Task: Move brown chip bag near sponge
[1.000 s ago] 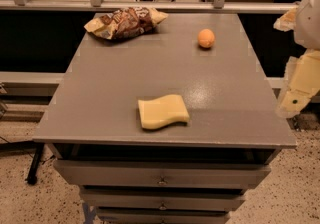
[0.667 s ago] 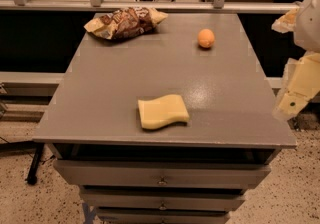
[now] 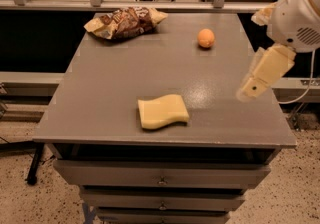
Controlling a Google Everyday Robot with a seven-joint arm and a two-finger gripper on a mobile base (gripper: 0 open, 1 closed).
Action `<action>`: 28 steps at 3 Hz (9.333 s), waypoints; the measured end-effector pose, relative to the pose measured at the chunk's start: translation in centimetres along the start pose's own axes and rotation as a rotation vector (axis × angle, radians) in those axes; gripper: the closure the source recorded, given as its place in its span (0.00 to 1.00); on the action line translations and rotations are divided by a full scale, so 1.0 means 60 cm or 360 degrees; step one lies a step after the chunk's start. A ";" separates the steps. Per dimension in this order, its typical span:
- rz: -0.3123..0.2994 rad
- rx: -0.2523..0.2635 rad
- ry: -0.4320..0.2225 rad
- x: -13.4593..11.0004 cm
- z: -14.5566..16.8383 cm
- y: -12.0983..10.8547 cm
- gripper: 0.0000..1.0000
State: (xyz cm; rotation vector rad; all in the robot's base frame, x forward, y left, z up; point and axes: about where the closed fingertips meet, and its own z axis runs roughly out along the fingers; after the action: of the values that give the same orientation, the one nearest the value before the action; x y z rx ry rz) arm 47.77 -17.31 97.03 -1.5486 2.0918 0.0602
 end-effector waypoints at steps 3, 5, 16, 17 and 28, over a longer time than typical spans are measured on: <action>-0.0020 0.0024 -0.0146 -0.058 0.055 -0.043 0.00; -0.0071 0.0070 -0.0396 -0.191 0.206 -0.168 0.00; 0.0037 0.0334 -0.0781 -0.404 0.502 -0.433 0.93; 0.0017 0.0356 -0.0789 -0.404 0.484 -0.429 1.00; 0.0335 0.0000 -0.0706 -0.208 0.237 -0.024 0.61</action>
Offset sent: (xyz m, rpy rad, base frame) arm 0.0140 0.0067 0.0039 0.0225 -0.0306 0.0001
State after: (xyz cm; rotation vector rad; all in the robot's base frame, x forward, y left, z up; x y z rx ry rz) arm 57.05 -2.01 90.70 -1.1767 1.8820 0.4383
